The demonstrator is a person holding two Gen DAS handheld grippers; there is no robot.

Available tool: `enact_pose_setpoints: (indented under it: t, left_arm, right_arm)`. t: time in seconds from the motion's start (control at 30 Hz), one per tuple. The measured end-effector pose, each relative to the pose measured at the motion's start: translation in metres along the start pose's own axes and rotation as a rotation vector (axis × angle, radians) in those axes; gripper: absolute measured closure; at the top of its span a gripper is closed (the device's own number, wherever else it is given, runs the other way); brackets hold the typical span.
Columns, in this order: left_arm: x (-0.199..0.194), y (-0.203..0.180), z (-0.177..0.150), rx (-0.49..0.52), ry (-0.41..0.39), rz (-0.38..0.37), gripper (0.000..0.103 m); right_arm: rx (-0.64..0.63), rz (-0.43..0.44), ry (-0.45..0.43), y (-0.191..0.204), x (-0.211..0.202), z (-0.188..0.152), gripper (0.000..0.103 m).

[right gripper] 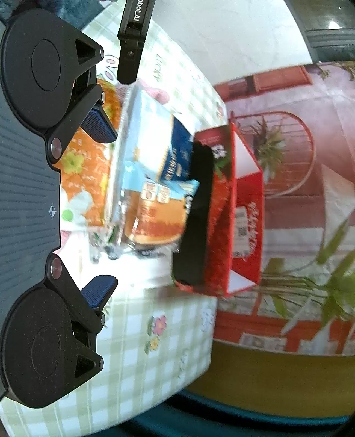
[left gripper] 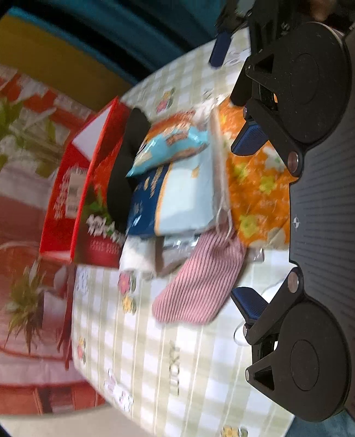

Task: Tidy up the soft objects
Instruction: 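Lower the right tool toward the orange floral cloth in the pile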

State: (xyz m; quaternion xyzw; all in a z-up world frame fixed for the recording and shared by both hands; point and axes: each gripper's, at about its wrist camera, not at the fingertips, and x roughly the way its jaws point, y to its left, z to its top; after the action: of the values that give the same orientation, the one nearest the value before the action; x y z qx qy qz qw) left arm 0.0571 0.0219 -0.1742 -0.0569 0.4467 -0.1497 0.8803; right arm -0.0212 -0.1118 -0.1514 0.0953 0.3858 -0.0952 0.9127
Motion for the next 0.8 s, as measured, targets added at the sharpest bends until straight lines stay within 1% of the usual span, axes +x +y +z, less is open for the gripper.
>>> enact_pose_setpoints:
  t: [0.07,0.1,0.13,0.27,0.33,0.4,0.5,0.53,0.6,0.7,0.8]
  left_arm:
    - [0.006,-0.001,-0.002,0.010,0.017,-0.006,0.001]
    - [0.009,0.001,-0.003,0.004,0.026,-0.017,0.002]
    - [0.011,0.002,-0.004,-0.007,0.033,-0.030,0.003]
    - [0.019,0.012,-0.006,-0.066,0.057,-0.096,0.010]
    - [0.020,0.012,-0.008,-0.068,0.061,-0.137,0.012]
    - [0.025,0.012,-0.010,-0.065,0.071,-0.164,0.019]
    - [0.034,0.015,-0.011,-0.086,0.090,-0.188,0.027]
    - [0.035,0.016,-0.012,-0.096,0.092,-0.194,0.028]
    - [0.039,0.024,-0.013,-0.137,0.104,-0.217,0.040]
    - [0.042,0.033,-0.016,-0.184,0.113,-0.234,0.043]
    - [0.044,0.035,-0.016,-0.185,0.113,-0.204,0.043]
  right_arm:
    - [-0.007,0.007,0.019,0.001,0.004,-0.003,0.003]
    - [-0.008,0.009,0.031,0.001,0.005,-0.003,0.007]
    - [-0.008,0.012,0.044,0.001,0.007,-0.004,0.009]
    - [0.006,0.033,0.080,-0.003,0.012,-0.007,0.018]
    - [0.014,0.042,0.083,-0.005,0.013,-0.008,0.022]
    - [0.019,0.054,0.087,-0.006,0.014,-0.009,0.027]
    - [0.021,0.073,0.099,-0.005,0.015,-0.011,0.033]
    - [0.021,0.077,0.100,-0.005,0.015,-0.012,0.033]
    - [0.028,0.087,0.108,-0.006,0.017,-0.013,0.034]
    - [0.045,0.097,0.113,-0.008,0.019,-0.014,0.036]
    - [0.061,0.098,0.118,-0.010,0.021,-0.015,0.036]
